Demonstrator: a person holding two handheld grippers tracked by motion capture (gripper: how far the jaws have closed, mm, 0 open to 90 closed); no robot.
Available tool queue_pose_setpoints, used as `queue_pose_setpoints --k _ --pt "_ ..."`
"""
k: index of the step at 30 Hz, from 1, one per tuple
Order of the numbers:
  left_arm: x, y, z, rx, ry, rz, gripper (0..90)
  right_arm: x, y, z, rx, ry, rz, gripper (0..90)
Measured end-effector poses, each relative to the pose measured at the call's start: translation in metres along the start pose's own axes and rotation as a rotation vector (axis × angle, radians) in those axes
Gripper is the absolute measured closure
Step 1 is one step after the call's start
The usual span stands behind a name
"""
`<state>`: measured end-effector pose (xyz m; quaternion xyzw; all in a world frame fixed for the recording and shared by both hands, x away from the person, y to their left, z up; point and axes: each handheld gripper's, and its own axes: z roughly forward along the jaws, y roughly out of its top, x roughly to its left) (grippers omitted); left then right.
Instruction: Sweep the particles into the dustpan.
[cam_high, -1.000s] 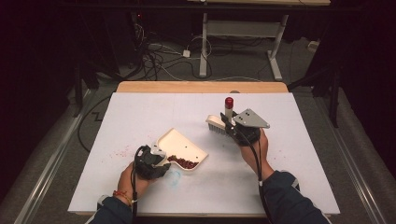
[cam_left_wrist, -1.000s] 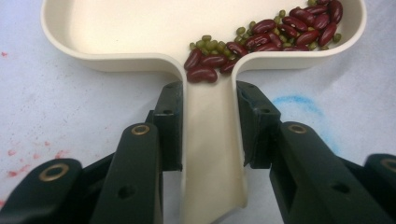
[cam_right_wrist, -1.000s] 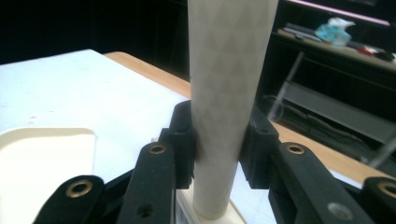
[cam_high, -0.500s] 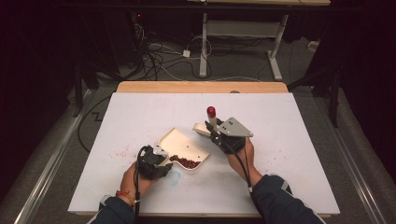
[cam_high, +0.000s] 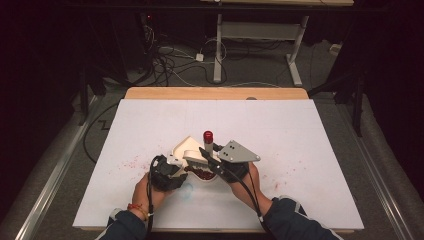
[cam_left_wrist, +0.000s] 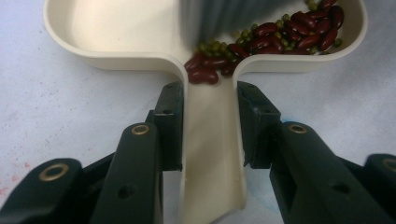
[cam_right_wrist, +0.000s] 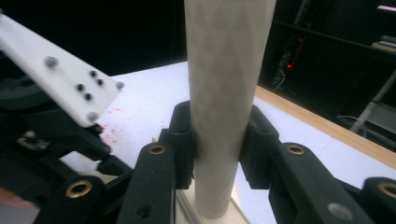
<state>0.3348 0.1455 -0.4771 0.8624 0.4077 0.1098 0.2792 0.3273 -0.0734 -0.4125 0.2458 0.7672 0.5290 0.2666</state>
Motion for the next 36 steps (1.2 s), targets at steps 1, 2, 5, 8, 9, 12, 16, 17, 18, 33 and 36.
queue_pose_setpoints --k 1,2,5,8,9,12,16,17,18,33,36 --pt "0.0 0.0 0.0 0.0 0.0 -0.001 63.7 0.0 0.0 0.0 0.0 0.0 0.0 70.4" --pt "0.001 0.0 0.0 -0.001 -0.002 -0.003 63.7 -0.001 0.001 -0.001 0.002 0.014 0.013 70.4" --pt "0.003 -0.001 -0.001 -0.002 0.0 -0.009 63.7 -0.002 0.004 -0.006 -0.008 0.018 0.024 70.4" --pt "0.006 -0.003 -0.002 -0.009 0.006 -0.022 63.7 -0.01 0.01 -0.015 -0.044 0.001 0.043 70.4" --pt "0.007 -0.004 -0.002 -0.011 0.009 -0.027 63.7 -0.01 0.01 -0.015 -0.044 0.001 0.043 70.4" --pt "0.011 -0.006 -0.004 -0.014 0.013 -0.036 63.7 -0.016 0.015 -0.023 -0.059 -0.007 0.05 70.4" --pt "0.015 -0.008 -0.005 -0.019 0.015 -0.053 63.7 -0.027 0.018 -0.031 -0.071 -0.02 0.049 70.3" --pt "0.016 -0.008 -0.006 -0.019 0.019 -0.056 63.7 -0.03 0.018 -0.033 -0.07 -0.027 0.046 70.3" --pt "0.017 -0.009 -0.006 -0.02 0.022 -0.057 63.7 -0.037 0.017 -0.039 -0.074 -0.039 0.04 70.3" --pt "0.023 -0.01 -0.003 -0.015 0.038 -0.068 63.7 -0.092 -0.002 -0.091 -0.032 -0.118 -0.009 70.3" --pt "0.024 -0.011 -0.003 -0.016 0.039 -0.07 63.6 -0.103 -0.007 -0.103 -0.019 -0.119 -0.009 70.2"
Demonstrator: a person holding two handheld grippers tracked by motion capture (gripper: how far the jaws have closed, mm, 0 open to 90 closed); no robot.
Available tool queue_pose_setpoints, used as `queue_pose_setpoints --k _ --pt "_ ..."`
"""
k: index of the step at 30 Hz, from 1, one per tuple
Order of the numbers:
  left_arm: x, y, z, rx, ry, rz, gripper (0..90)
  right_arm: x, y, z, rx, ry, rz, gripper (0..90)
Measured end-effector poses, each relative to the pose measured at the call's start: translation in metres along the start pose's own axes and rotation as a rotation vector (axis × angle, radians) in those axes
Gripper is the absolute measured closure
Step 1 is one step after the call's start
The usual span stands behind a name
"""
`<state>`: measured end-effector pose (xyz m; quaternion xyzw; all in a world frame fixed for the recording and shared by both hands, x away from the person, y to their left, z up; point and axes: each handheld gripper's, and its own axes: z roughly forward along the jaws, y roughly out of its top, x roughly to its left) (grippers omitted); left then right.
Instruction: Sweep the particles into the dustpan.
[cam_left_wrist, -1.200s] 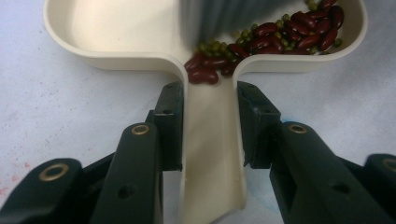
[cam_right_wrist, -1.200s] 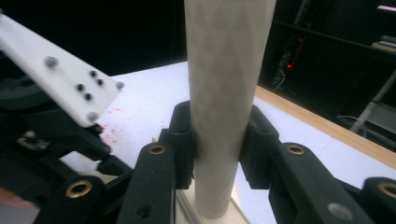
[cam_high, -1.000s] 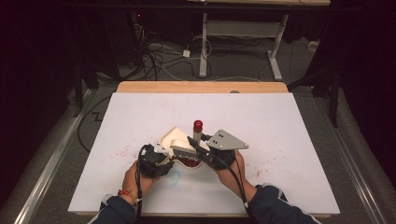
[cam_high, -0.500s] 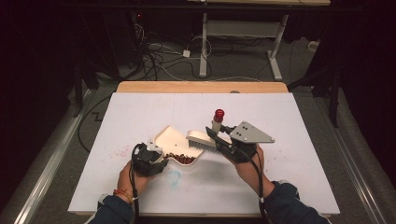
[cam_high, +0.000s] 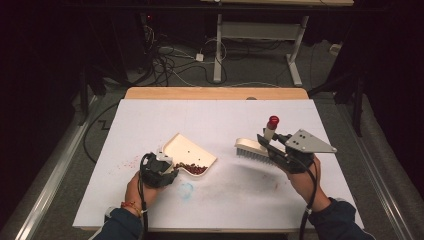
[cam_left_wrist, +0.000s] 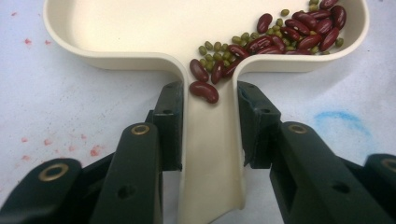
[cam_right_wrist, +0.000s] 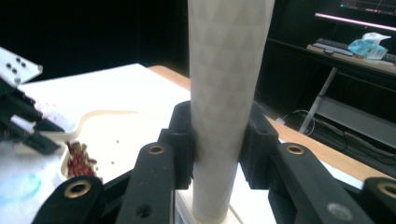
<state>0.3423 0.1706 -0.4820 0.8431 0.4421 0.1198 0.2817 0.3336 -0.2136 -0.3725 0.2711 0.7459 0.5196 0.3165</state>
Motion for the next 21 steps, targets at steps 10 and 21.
queue_pose_setpoints --k 10,21 --pt "0.001 -0.001 -0.001 -0.001 0.003 -0.008 63.7 -0.018 -0.009 -0.043 0.039 0.026 0.02 70.2" --pt "0.005 0.0 -0.004 -0.01 0.012 -0.023 63.7 -0.021 -0.014 -0.069 0.1 0.037 0.011 70.1"
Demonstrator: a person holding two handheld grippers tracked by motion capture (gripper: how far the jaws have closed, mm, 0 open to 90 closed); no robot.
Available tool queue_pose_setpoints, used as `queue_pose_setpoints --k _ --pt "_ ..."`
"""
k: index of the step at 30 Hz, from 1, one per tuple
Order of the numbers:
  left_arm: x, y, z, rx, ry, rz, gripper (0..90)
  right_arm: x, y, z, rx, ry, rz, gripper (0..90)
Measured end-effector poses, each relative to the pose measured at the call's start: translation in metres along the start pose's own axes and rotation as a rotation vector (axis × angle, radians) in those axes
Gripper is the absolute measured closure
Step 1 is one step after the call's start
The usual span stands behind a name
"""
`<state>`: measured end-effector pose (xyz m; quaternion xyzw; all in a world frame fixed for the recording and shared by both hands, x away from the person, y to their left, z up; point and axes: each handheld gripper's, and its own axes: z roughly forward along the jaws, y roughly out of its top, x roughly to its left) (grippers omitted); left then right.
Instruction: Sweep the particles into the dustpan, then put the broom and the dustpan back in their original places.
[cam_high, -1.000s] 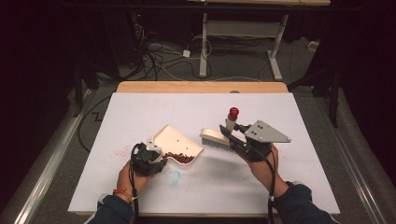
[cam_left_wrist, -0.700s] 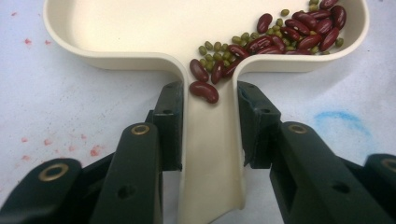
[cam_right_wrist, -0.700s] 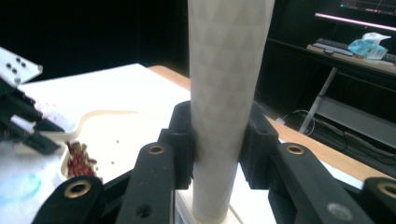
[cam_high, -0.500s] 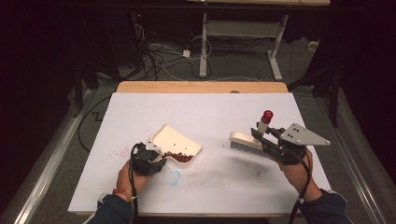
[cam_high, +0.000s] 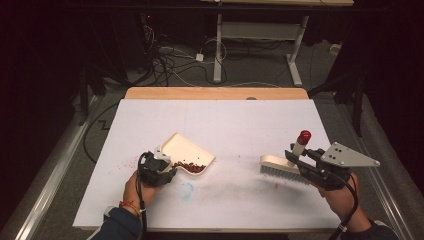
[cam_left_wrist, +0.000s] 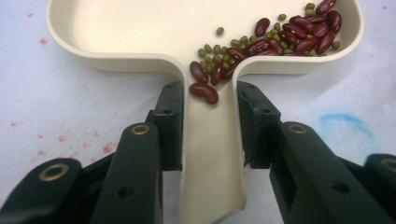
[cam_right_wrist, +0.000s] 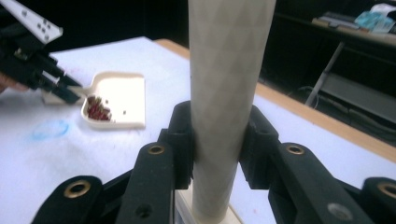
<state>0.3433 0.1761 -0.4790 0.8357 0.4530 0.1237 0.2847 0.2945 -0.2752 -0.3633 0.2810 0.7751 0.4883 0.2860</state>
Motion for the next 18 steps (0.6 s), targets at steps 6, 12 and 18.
queue_pose_setpoints --k 6,12,18 --pt "0.006 -0.005 -0.001 -0.002 0.058 -0.055 63.7 -0.009 -0.007 -0.009 0.054 0.013 0.015 70.1" --pt "0.019 -0.013 -0.005 -0.02 0.077 -0.151 63.6 -0.024 -0.007 -0.009 0.11 0.043 0.071 70.1" --pt "0.029 -0.016 -0.006 -0.036 0.136 -0.211 63.7 -0.032 -0.008 -0.005 0.147 0.075 0.098 70.1"
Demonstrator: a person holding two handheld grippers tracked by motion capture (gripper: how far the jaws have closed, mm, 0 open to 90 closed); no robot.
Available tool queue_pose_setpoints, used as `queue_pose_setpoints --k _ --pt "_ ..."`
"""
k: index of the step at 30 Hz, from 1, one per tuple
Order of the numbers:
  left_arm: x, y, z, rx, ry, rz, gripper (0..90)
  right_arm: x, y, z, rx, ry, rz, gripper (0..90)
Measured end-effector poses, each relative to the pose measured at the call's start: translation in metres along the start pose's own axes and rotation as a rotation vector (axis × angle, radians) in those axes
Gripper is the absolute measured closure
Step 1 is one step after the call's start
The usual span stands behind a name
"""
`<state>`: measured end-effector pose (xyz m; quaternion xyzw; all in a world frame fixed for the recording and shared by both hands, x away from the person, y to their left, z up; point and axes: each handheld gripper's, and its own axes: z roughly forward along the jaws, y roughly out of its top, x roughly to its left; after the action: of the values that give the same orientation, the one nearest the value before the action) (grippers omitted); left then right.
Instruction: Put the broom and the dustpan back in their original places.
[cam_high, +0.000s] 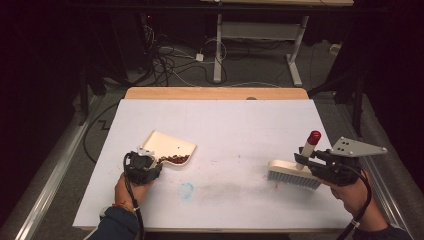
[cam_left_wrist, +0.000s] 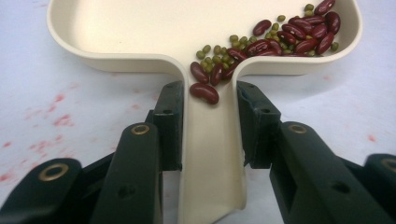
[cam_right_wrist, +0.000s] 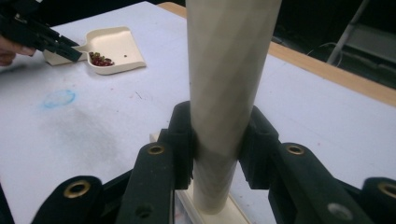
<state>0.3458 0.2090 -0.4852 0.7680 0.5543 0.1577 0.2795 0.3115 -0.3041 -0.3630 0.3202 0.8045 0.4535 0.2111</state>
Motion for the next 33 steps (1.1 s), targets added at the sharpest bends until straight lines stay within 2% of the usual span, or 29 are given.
queue_pose_setpoints --k 3,5,6,8,11,13,16,17,19,22,24,26,27,30,33 --pt "0.0 0.002 0.005 -0.019 0.042 -0.053 63.6 -0.006 0.001 0.008 0.033 0.046 0.004 69.9" --pt "-0.006 0.003 0.007 -0.023 0.057 -0.066 63.2 -0.009 0.0 0.015 0.047 0.061 -0.002 69.3" --pt "-0.008 0.004 0.008 -0.023 0.05 -0.065 61.4 -0.012 0.0 0.019 0.041 0.075 0.014 69.4" --pt "-0.015 0.004 0.01 -0.015 0.044 -0.052 52.7 -0.016 0.003 0.025 0.042 0.054 0.015 69.0" --pt "-0.02 0.003 0.01 -0.018 0.027 -0.045 46.3 -0.021 0.008 0.032 0.053 0.002 -0.007 66.2" --pt "-0.023 0.003 0.009 -0.018 0.029 -0.025 40.8 -0.026 0.012 0.039 0.057 -0.025 -0.009 65.0" --pt "-0.024 0.002 0.003 -0.06 0.014 0.002 33.7 -0.034 0.016 0.053 0.08 -0.047 0.0 62.9" --pt "-0.023 0.001 0.0 -0.086 -0.013 0.014 32.8 -0.037 0.017 0.058 0.08 -0.065 0.013 62.2" --pt "-0.023 -0.001 -0.009 -0.135 -0.043 0.065 29.7 -0.042 0.019 0.068 0.1 -0.097 0.009 60.6" --pt "-0.021 -0.007 -0.02 -0.195 -0.051 0.117 28.9 -0.052 0.02 0.082 0.112 -0.127 0.037 59.9" --pt "-0.019 -0.014 -0.027 -0.226 -0.05 0.153 22.0 -0.057 0.019 0.092 0.126 -0.141 0.055 59.1" --pt "-0.017 -0.021 -0.032 -0.254 -0.053 0.202 23.3 -0.062 0.018 0.1 0.146 -0.177 0.075 58.8" --pt "-0.016 -0.025 -0.033 -0.26 -0.057 0.223 20.7 -0.064 0.017 0.103 0.154 -0.183 0.083 58.6" --pt "-0.012 -0.034 -0.036 -0.282 -0.058 0.281 16.9 -0.067 0.016 0.111 0.153 -0.199 0.104 58.2" --pt "-0.01 -0.041 -0.04 -0.308 -0.078 0.327 16.9 -0.068 0.017 0.117 0.146 -0.24 0.115 55.6"
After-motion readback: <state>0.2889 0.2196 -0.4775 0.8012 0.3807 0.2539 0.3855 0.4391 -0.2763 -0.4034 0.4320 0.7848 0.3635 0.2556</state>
